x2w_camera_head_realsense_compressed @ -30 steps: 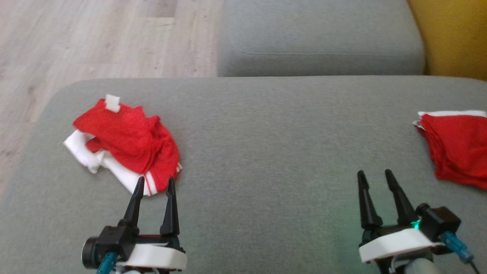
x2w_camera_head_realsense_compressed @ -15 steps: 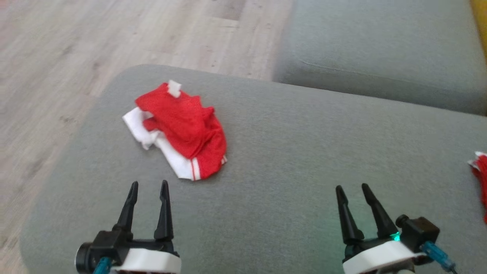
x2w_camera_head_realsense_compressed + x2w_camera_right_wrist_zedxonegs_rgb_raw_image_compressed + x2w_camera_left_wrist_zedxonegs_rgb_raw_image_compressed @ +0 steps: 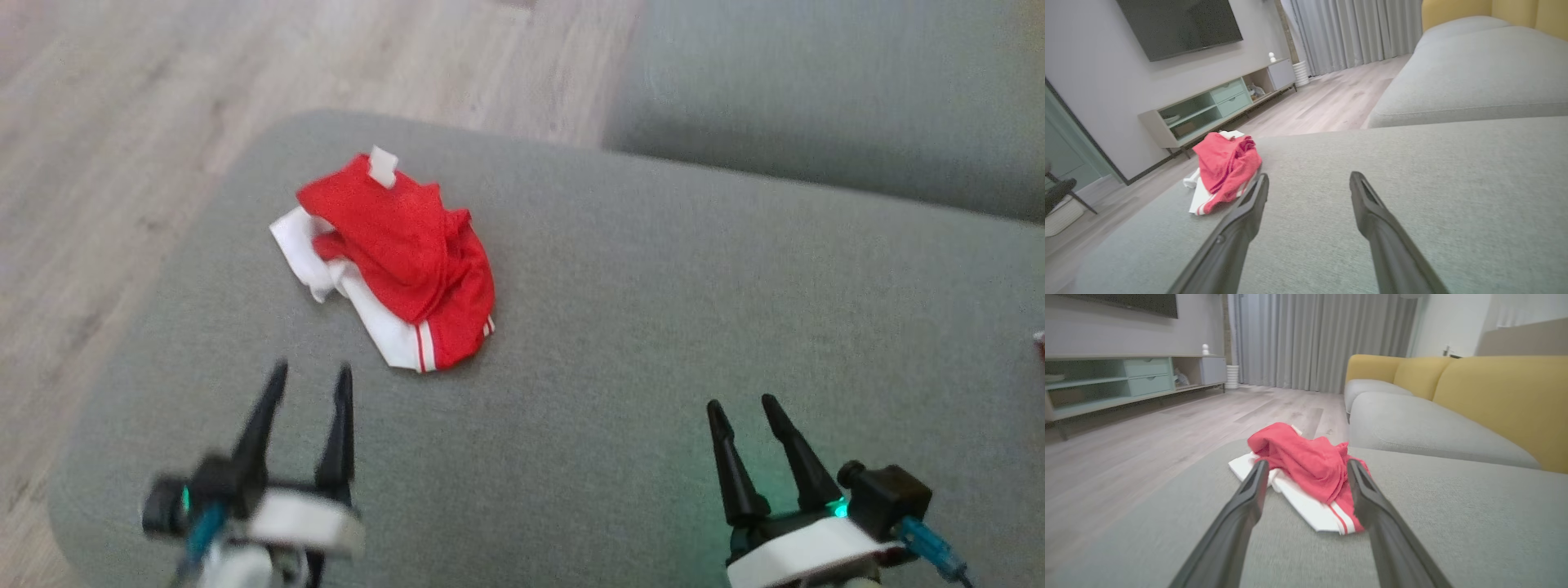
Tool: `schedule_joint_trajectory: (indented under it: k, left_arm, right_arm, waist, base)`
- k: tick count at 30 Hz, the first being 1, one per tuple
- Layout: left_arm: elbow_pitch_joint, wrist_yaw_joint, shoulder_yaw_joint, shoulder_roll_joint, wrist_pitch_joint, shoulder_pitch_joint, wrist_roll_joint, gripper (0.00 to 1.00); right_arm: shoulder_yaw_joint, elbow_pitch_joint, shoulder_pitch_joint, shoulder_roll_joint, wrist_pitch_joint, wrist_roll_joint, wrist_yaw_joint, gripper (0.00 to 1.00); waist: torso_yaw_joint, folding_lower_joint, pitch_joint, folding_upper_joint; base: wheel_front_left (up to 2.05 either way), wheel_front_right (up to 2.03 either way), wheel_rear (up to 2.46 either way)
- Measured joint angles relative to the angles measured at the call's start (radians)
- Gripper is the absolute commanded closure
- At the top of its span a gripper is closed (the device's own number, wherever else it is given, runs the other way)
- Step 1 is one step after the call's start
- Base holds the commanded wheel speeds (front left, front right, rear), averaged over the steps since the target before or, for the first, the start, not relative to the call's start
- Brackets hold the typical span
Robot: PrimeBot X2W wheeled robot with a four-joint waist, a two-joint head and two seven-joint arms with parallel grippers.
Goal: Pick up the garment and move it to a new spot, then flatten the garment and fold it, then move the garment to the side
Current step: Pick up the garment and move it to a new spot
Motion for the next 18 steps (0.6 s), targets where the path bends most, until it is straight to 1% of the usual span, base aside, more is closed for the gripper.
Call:
schedule_joint_trajectory:
  k: [4, 8, 10, 11, 13, 18]
  left_arm:
    - [0.072, -0.028, -0.013, 0.047, 0.067, -0.216, 0.009, 0.00]
    - [0.178, -0.049, -0.039, 0.087, 0.225, -0.459, -0.037, 0.00]
    - [0.241, -0.050, -0.051, 0.108, 0.314, -0.552, -0.089, 0.00]
    - [0.267, -0.050, -0.059, 0.119, 0.358, -0.590, -0.138, 0.00]
    - [0.300, -0.050, -0.105, 0.151, 0.445, -0.651, -0.239, 0.00]
    - [0.338, -0.058, -0.226, 0.247, 0.569, -0.762, -0.359, 0.00]
  right_arm:
    - [-0.027, -0.004, -0.026, 0.000, 0.000, -0.029, 0.000, 0.00]
    - [-0.049, -0.018, -0.089, 0.000, 0.000, -0.047, 0.000, 0.00]
    - [-0.052, -0.024, -0.115, -0.001, 0.000, -0.053, 0.000, 0.00]
    - [-0.051, -0.025, -0.126, -0.001, 0.000, -0.055, 0.000, 0.00]
    - [-0.048, -0.026, -0.143, -0.001, 0.000, -0.057, 0.000, 0.00]
    - [-0.052, -0.029, -0.168, -0.001, 0.000, -0.049, 0.000, 0.00]
  waist:
    - [-0.029, 0.0002, 0.063, 0.0000]
    - [-0.065, 0.0003, 0.135, 0.0000]
    - [-0.086, 0.0004, 0.169, 0.0000]
    - [-0.099, 0.0004, 0.185, 0.0000]
    - [-0.126, 0.0004, 0.214, 0.0000]
    - [-0.186, 0.0003, 0.283, 0.0000]
  base:
    - [0.00, 0.00, 0.00]
    - [0.00, 0.00, 0.00]
    - [0.00, 0.00, 0.00]
    - [0.00, 0.00, 0.00]
    - [0.00, 0.00, 0.00]
    - [0.00, 0.00, 0.00]
